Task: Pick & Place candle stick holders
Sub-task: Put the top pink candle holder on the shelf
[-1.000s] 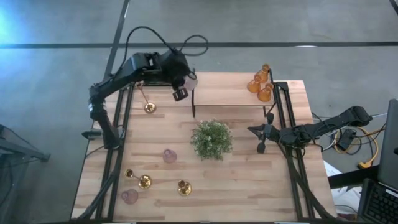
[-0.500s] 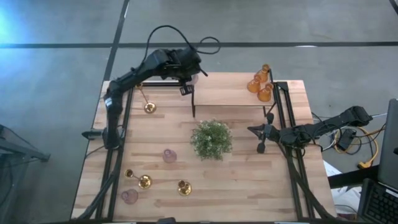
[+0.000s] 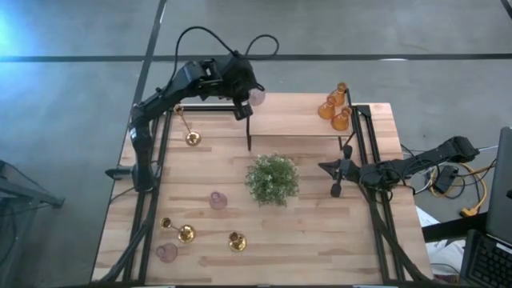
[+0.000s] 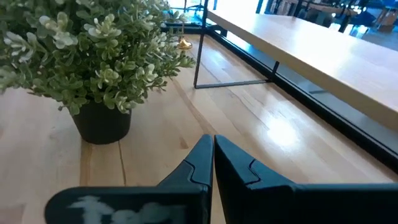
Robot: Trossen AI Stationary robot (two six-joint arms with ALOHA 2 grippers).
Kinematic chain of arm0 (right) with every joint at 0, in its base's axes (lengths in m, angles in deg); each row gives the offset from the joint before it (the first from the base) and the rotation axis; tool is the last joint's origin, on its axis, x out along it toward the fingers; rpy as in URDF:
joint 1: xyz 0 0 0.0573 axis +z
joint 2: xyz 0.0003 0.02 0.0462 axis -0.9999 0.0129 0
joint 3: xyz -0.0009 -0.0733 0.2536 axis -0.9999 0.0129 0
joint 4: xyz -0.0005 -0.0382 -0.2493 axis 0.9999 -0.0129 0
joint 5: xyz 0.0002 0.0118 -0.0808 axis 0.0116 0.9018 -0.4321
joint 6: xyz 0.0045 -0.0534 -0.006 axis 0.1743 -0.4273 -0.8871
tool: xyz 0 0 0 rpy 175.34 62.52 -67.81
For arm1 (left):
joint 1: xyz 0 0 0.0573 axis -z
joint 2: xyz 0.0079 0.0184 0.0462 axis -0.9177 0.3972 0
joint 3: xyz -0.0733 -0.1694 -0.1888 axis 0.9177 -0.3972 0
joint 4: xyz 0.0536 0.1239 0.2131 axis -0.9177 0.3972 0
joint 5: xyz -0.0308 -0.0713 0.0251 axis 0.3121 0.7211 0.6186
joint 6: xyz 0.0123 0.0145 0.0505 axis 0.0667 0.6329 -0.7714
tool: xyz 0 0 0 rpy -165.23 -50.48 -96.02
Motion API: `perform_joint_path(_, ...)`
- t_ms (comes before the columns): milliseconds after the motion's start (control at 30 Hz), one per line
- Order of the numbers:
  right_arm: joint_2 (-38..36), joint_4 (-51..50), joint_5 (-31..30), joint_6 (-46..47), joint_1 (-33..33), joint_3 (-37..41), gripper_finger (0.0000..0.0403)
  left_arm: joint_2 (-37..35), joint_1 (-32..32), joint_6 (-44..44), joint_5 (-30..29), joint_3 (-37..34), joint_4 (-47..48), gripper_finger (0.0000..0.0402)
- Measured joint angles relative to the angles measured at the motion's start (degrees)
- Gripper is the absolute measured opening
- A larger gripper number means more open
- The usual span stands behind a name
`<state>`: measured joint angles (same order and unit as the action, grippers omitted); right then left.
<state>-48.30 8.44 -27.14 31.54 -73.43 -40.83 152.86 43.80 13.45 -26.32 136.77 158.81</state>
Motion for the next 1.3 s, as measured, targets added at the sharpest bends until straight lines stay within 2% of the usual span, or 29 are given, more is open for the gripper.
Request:
perform_joint_path(167,0.01,6.70,0.04,-5.15,0.02,-0.60,0.0008,-0.69,1.70,0.40,1.73,0.00,0.15,0.0036)
perform_joint_path(300,0.01,8.72,0.70,-8.26,0.02,-6.47,0.0008,-0.73,3.86,1.51,6.31,0.00,0.19,0.0036)
perform_joint_path(467,4.30,0.06,5.86,-10.13,0.07,-19.14,0.0008,-0.64,6.96,3.02,7.43,-0.04,0.13,0.0036)
perform_joint_path(567,10.12,-7.18,6.53,-10.35,0.04,-28.20,0.0008,-0.47,8.94,1.45,7.46,-0.15,0.67,0.0036)
perform_joint_path(667,16.66,-13.62,10.08,-10.19,0.02,-37.03,0.0013,-0.43,11.11,-2.16,8.26,-0.26,1.38,0.0036)
perform_joint_path(767,23.08,-18.22,13.55,-10.07,0.02,-45.31,0.0031,-0.43,13.30,-4.70,8.54,-0.26,1.03,0.0036)
perform_joint_path(933,31.93,-26.18,13.77,-10.01,-0.66,-56.61,0.0083,-0.43,16.98,-7.69,12.95,-0.28,0.37,0.0036)
perform_joint_path(1100,37.47,-29.31,13.86,-9.52,-2.97,-64.16,0.0135,-0.43,21.13,-13.46,13.13,-0.28,0.52,0.0036)
perform_joint_path(1167,39.00,-29.32,16.06,-8.63,-4.03,-65.97,0.0151,-0.43,22.67,-15.79,13.02,-0.28,0.52,0.0036)
perform_joint_path(1300,41.49,-29.17,25.69,-6.58,-6.26,-68.36,0.0176,-0.43,24.83,-20.25,12.78,-0.28,0.56,0.0036)
